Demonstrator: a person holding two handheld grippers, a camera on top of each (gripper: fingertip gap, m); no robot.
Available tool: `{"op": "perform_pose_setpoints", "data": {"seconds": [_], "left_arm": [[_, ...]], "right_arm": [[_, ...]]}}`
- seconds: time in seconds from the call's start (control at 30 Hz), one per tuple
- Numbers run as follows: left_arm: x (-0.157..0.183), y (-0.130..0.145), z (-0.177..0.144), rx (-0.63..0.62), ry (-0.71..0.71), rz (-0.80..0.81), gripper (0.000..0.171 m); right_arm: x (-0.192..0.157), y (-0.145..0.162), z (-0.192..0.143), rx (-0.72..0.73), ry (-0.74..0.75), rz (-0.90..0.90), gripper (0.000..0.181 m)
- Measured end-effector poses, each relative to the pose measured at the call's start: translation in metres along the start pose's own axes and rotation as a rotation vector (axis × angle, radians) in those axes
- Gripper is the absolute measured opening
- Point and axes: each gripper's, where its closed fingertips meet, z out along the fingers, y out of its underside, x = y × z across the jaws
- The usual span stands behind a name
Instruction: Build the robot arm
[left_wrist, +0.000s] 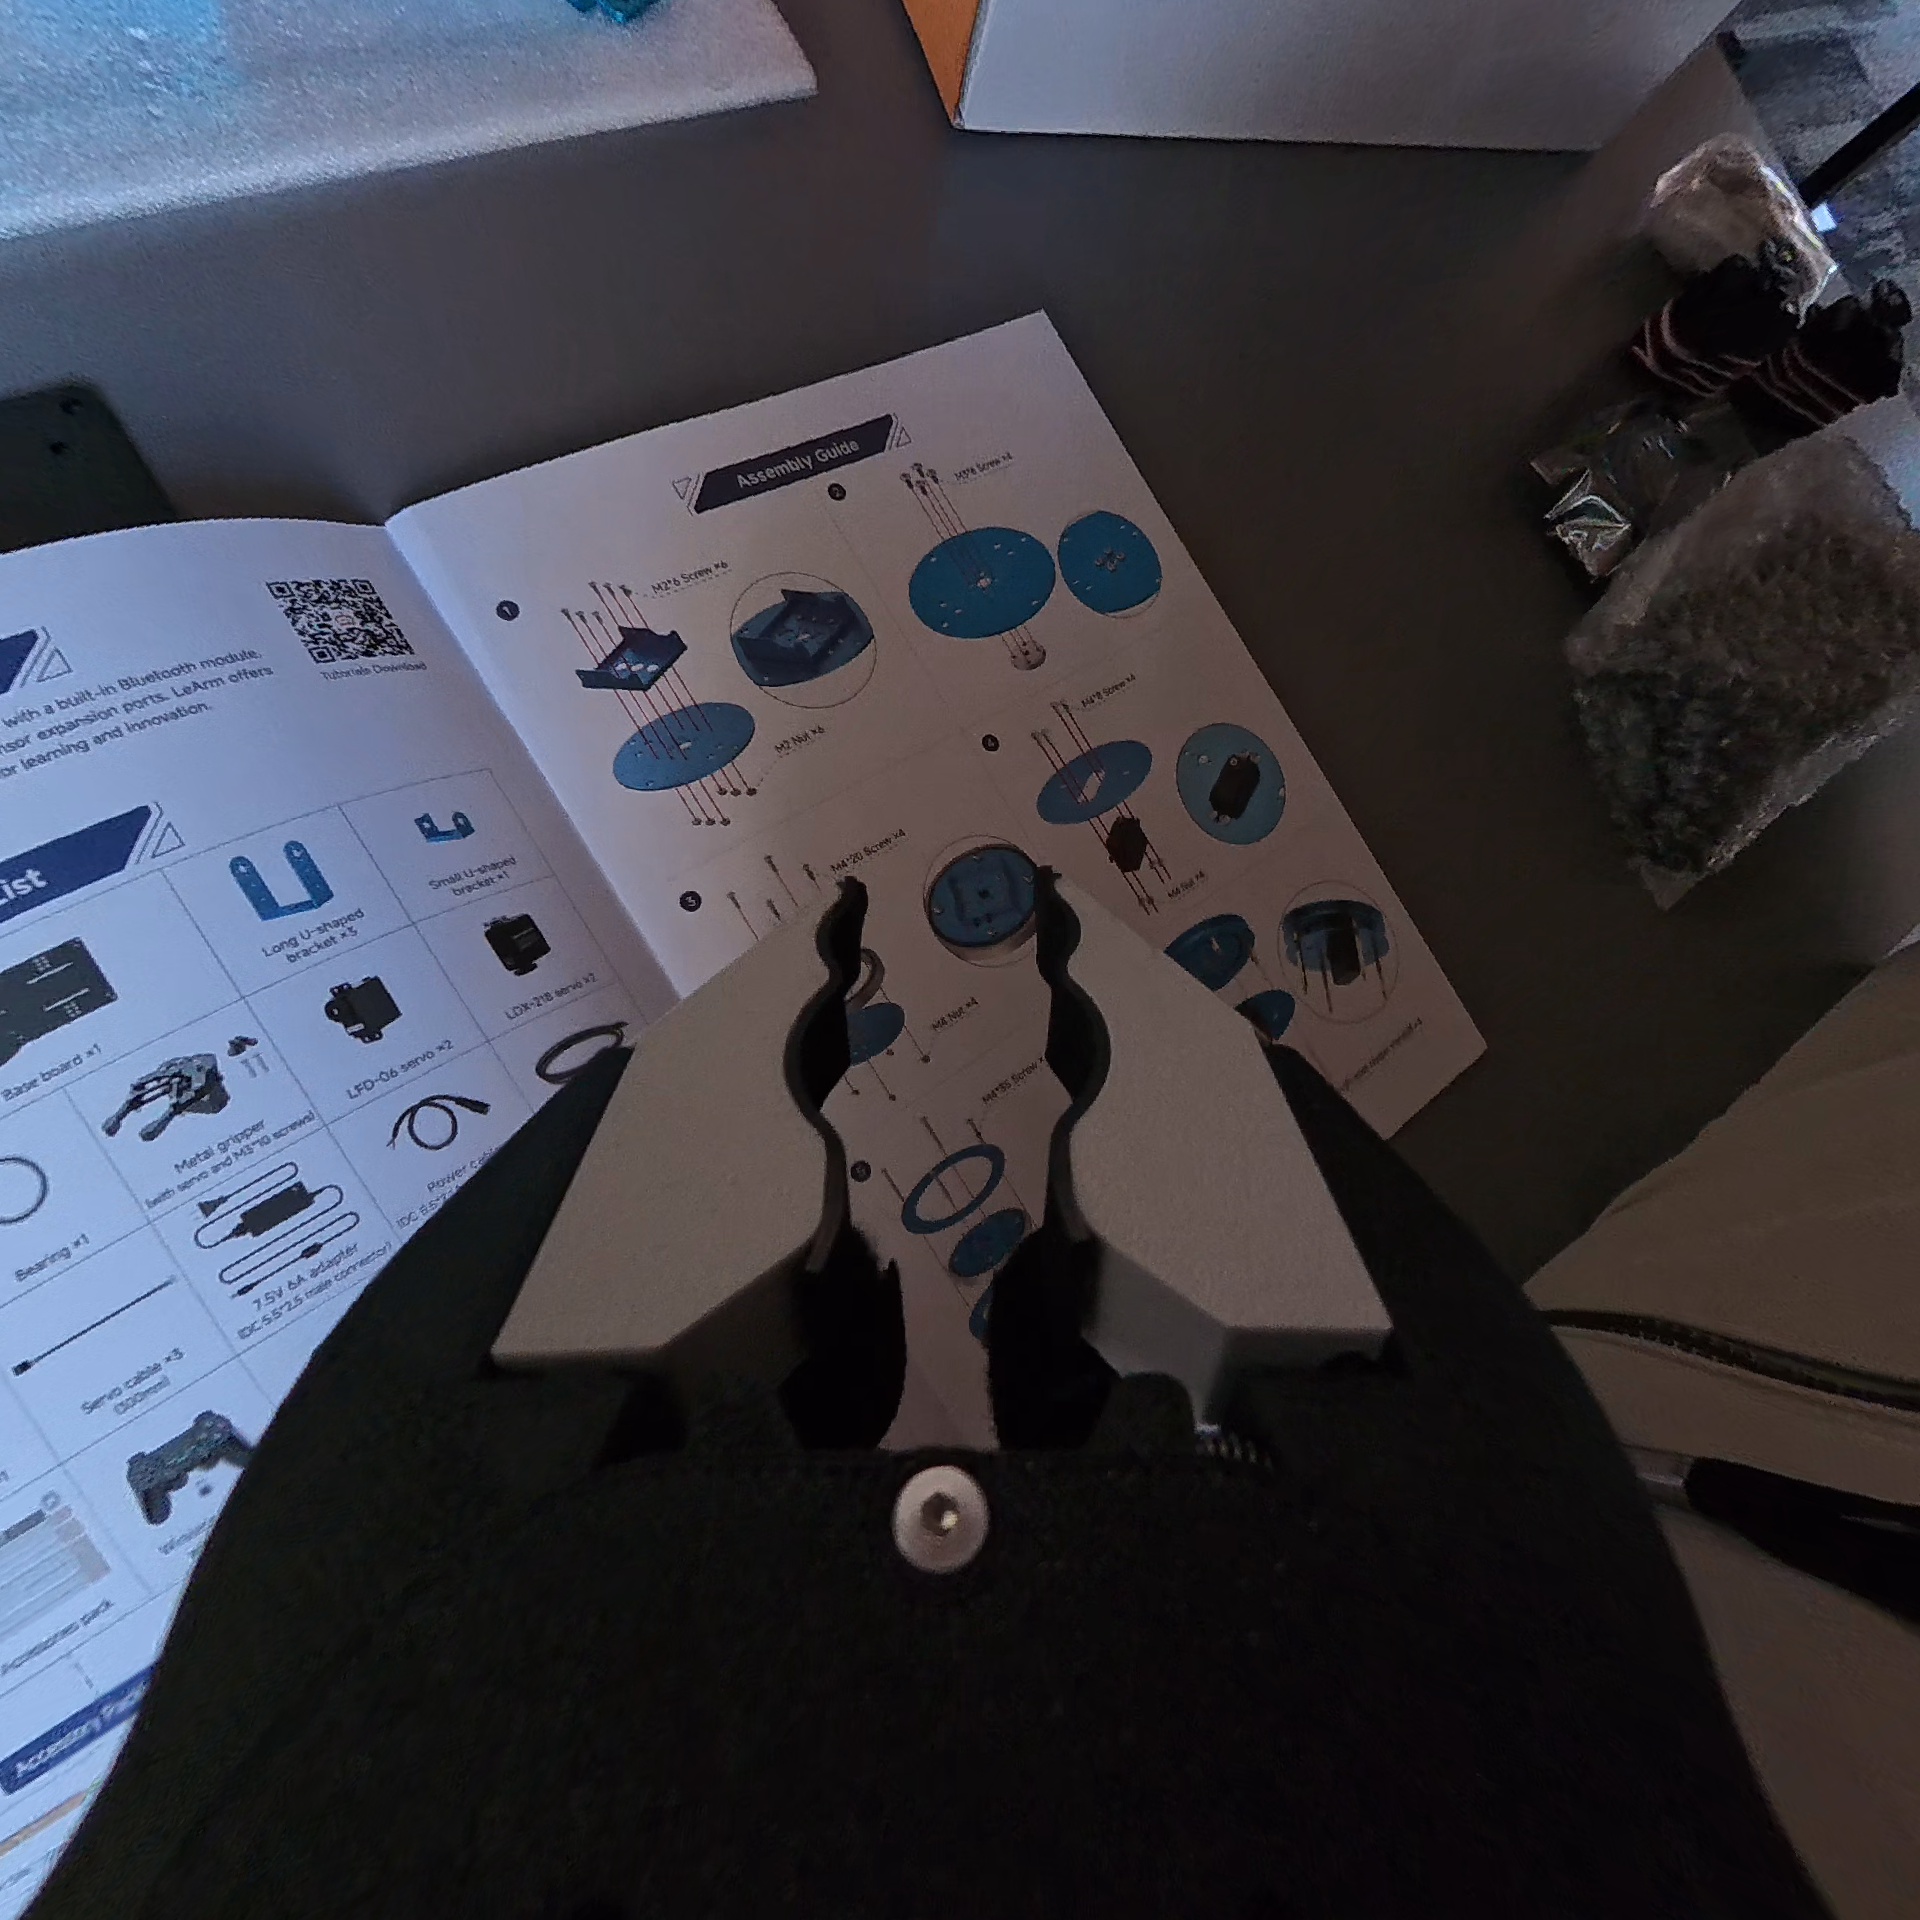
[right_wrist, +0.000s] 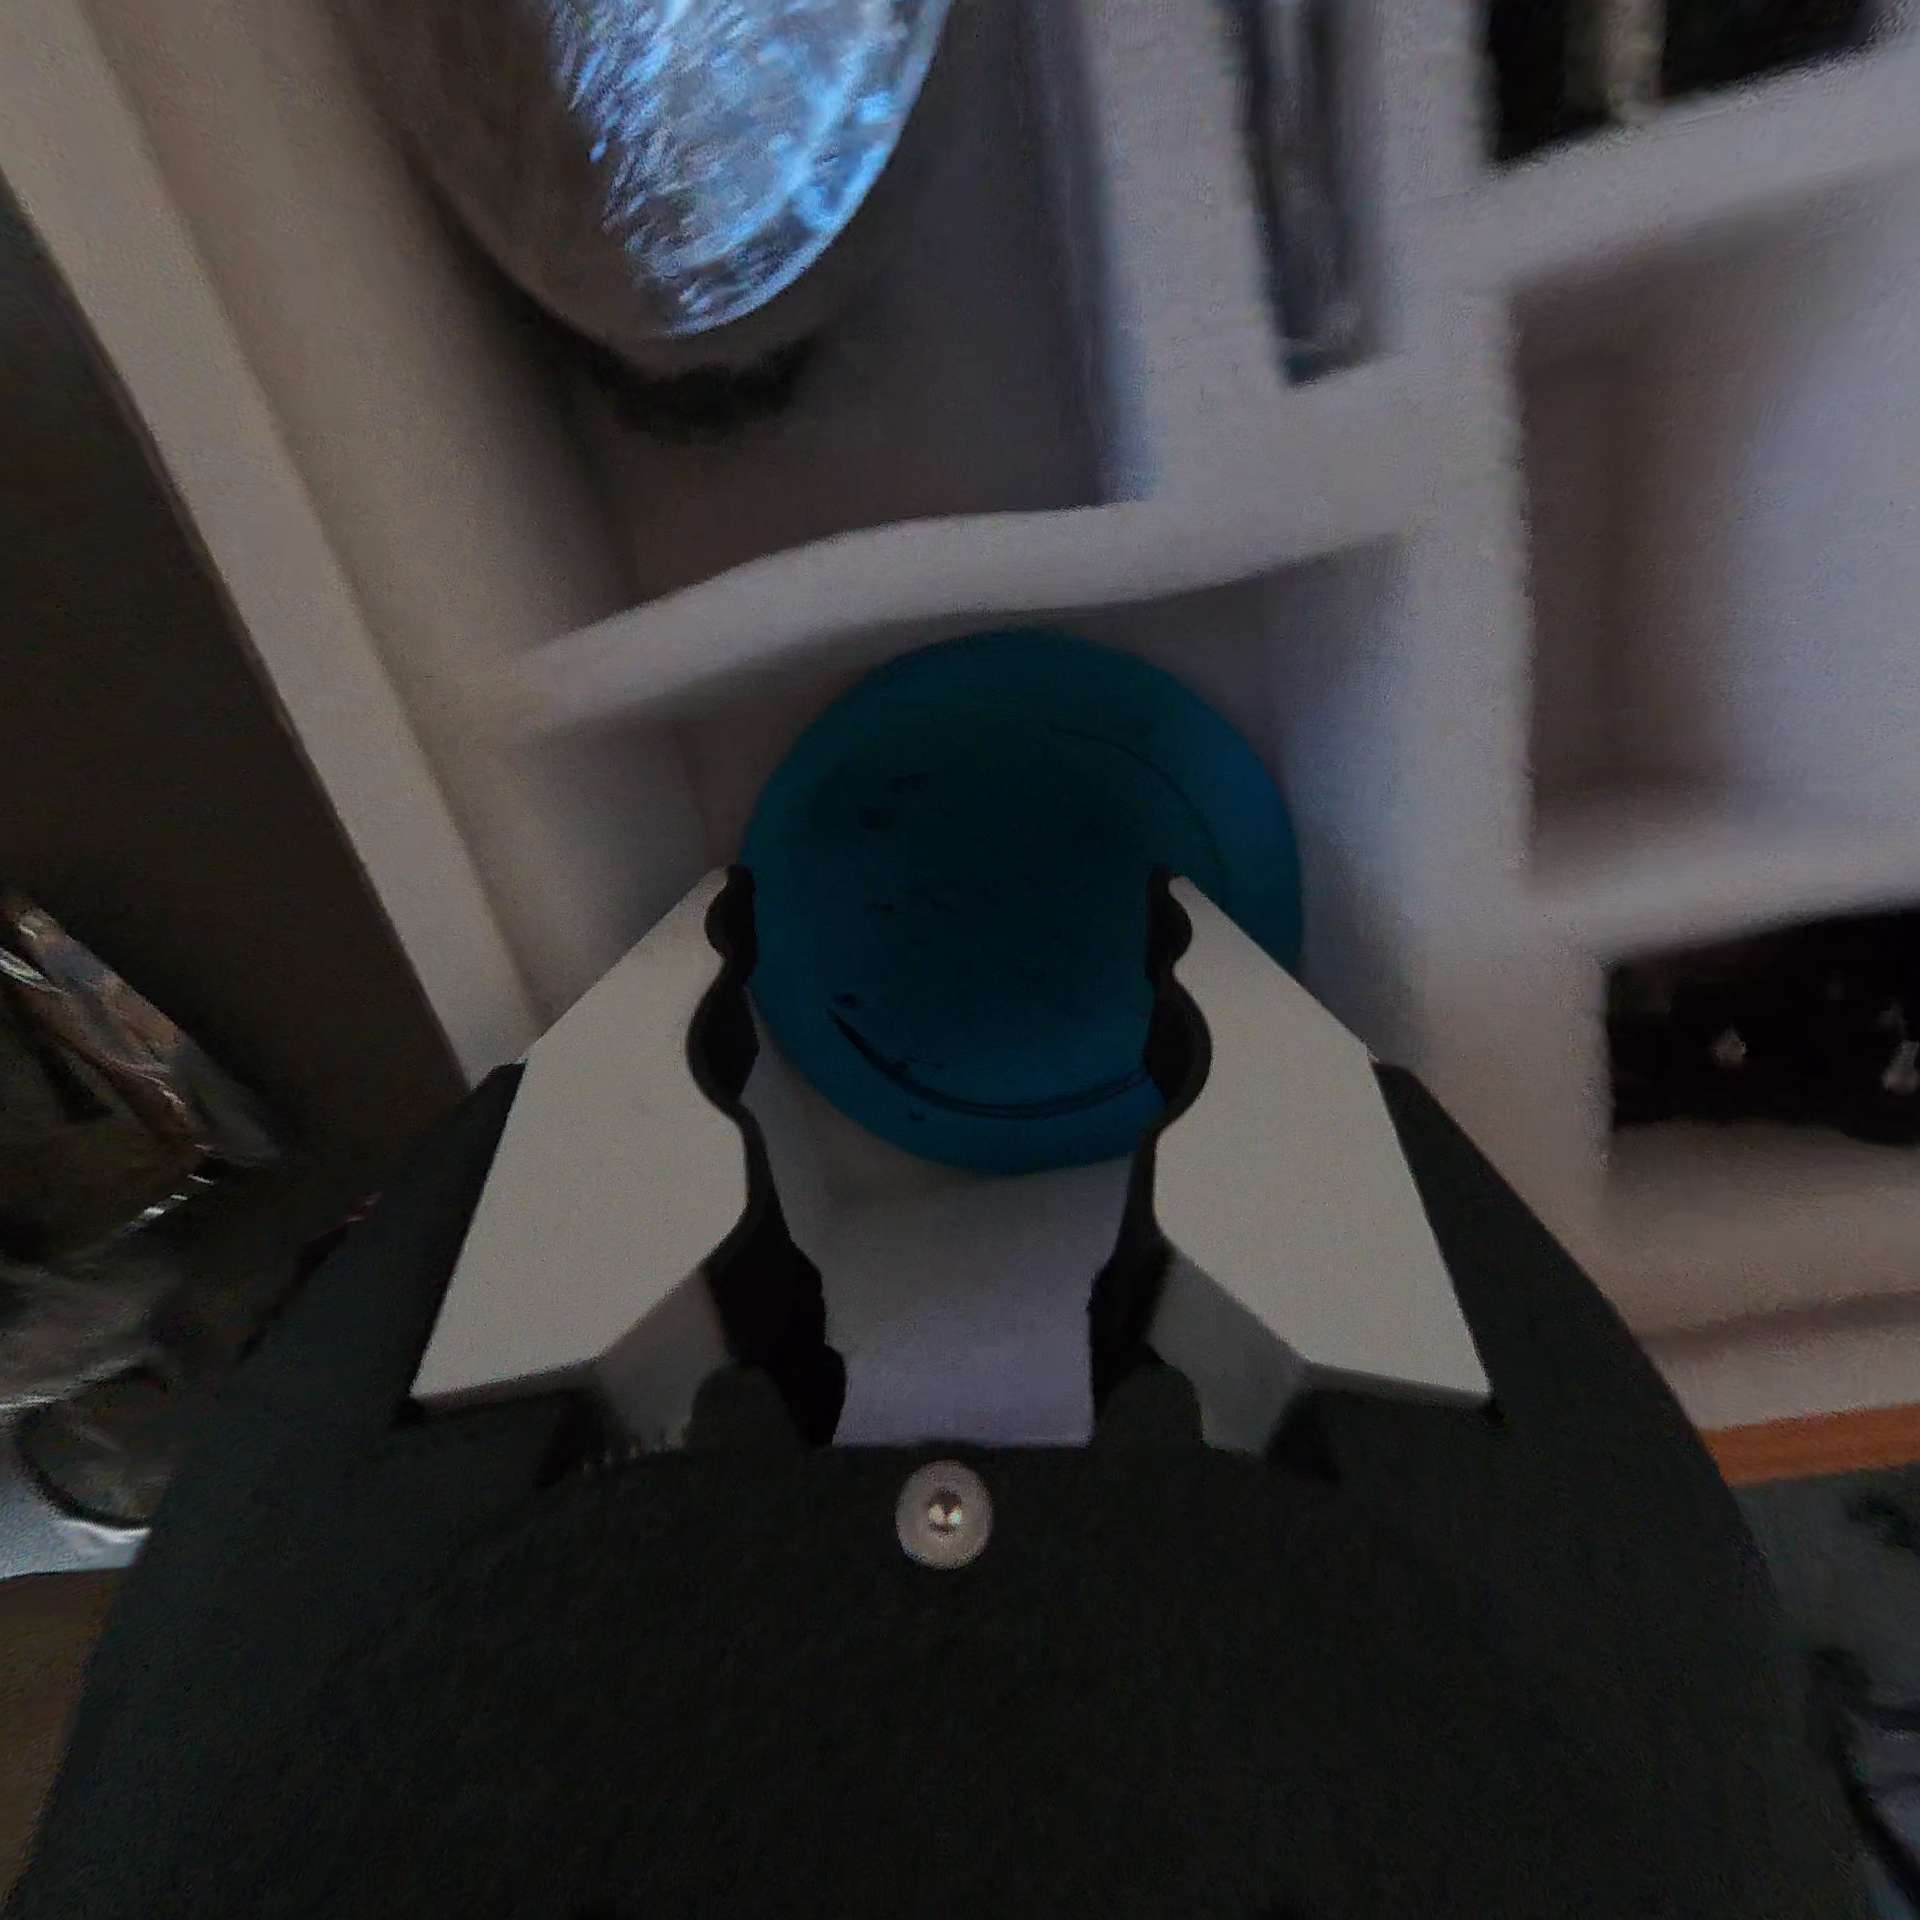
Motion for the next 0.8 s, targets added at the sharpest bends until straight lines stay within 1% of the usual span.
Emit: {"op": "perform_pose_setpoints", "data": {"seconds": [0.1, 0.17, 0.23, 0.3, 0.47, 0.6, 0.8], "left_arm": [[0.001, 0.0, 0.005, -0.014, 0.019, -0.008, 0.032], [0.004, -0.001, 0.007, -0.02, 0.024, -0.001, 0.032], [0.007, -0.002, 0.009, -0.024, 0.023, 0.009, 0.032], [0.01, -0.002, 0.01, -0.025, 0.019, 0.01, 0.032], [0.013, -0.004, 0.012, -0.032, 0.012, 0.005, 0.032], [0.016, -0.005, 0.013, -0.034, 0.007, 0.011, 0.032], [0.019, -0.005, 0.015, -0.041, 0.009, 0.02, 0.032]], "right_arm": [[-0.004, -0.002, 0.008, -0.014, 0.015, -0.082, 0.072], [-0.002, -0.006, 0.012, 0.005, 0.011, -0.101, 0.079], [-0.001, -0.005, 0.018, -0.006, -0.003, -0.101, 0.082], [0.001, -0.005, 0.022, -0.026, 0.014, -0.136, 0.083], [0.0, -0.006, 0.021, -0.011, -0.013, -0.158, 0.077], [-0.002, 0.001, 0.02, -0.053, -0.016, -0.183, 0.071], [-0.001, 0.006, 0.018, -0.051, -0.013, -0.177, 0.07]]}}
